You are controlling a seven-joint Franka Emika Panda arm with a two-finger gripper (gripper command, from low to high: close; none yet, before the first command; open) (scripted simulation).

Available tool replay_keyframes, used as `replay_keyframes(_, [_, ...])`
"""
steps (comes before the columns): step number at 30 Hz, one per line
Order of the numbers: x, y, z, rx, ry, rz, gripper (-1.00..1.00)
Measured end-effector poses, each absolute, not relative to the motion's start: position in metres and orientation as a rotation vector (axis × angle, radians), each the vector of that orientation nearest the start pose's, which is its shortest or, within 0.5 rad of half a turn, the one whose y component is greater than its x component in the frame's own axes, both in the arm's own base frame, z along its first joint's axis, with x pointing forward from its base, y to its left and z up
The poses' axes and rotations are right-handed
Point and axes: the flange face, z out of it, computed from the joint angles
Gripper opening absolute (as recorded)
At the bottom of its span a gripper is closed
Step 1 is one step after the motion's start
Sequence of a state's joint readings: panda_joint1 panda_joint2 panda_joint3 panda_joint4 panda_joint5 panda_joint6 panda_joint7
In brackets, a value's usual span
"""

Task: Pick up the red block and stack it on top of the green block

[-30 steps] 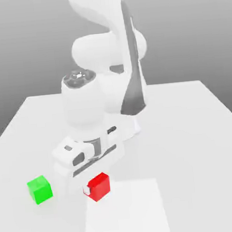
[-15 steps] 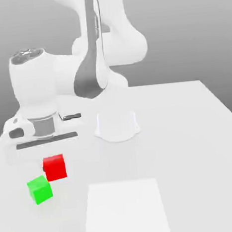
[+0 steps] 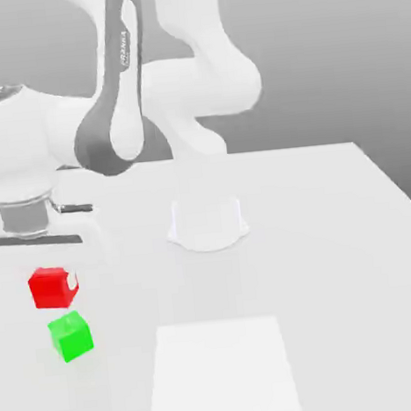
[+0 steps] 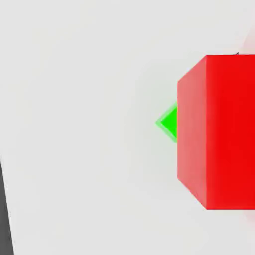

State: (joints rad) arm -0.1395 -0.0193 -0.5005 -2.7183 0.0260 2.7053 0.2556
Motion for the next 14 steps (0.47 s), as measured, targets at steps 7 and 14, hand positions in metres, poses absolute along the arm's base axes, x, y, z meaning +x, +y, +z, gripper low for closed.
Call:
replay_keyframes(7, [0.322,-0.241,0.205,-2.800,1.391,-0.012,-1.00])
replay_keyframes(14, [0.314,-0.241,0.181,-2.805,1.408,-0.001,1.00])
